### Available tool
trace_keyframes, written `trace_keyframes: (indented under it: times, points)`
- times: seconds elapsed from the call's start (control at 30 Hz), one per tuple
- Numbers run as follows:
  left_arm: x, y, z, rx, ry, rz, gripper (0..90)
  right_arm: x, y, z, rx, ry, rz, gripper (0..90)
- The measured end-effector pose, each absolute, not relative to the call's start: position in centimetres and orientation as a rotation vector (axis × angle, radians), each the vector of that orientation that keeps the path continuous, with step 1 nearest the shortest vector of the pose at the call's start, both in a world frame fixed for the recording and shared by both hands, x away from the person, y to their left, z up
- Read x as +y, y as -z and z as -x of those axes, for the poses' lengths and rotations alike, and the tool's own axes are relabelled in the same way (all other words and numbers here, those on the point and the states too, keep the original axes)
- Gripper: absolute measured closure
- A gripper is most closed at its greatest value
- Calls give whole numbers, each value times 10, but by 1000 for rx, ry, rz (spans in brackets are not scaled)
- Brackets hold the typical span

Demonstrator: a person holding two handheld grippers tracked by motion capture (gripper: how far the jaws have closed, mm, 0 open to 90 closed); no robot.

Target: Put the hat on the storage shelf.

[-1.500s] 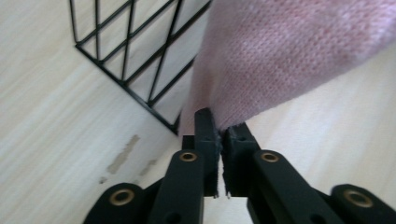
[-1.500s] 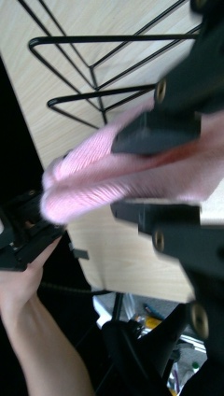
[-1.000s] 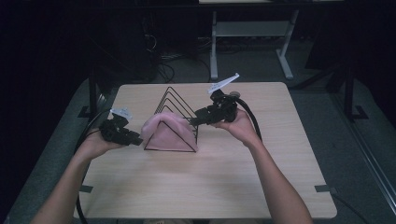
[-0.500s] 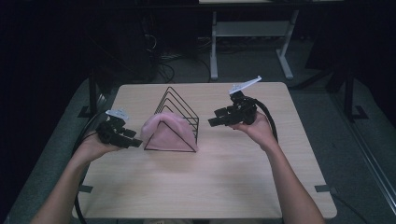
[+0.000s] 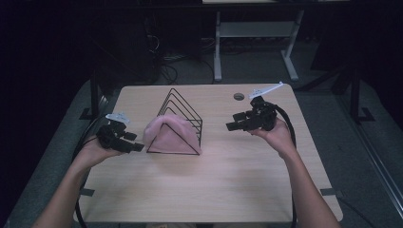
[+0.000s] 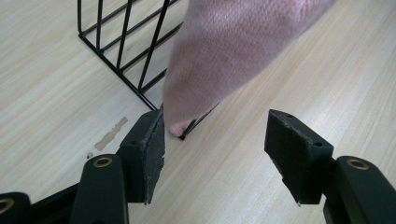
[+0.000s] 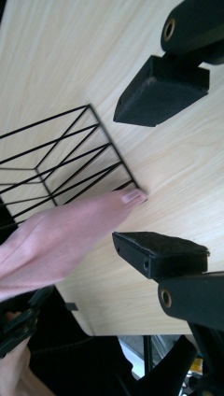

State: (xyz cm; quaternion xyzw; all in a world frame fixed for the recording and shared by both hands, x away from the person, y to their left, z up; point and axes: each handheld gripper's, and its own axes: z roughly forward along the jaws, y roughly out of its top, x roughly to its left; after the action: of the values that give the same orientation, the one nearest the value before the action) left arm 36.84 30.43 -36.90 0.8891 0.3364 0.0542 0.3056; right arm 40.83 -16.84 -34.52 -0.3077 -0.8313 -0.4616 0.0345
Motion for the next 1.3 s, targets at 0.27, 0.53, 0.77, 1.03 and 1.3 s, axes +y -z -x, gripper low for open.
trace_keyframes:
  times: [0.27,0.53,0.77,1.03,1.3]
  points:
    - [305,371,-367,903,-154,-2336,375,-195,359,-400,-2530,1408,1030,351]
    - [303,371,-365,896,-164,-2341,356,-217,366,-389,-2518,1406,1096,348]
    - [300,376,-361,900,-178,-2339,339,-230,380,-380,-2497,1391,1145,345]
    - [297,383,-353,915,-185,-2324,325,-245,394,-368,-2471,1389,1177,344]
    - [300,393,-348,942,-182,-2310,321,-260,415,-350,-2454,1358,1222,339]
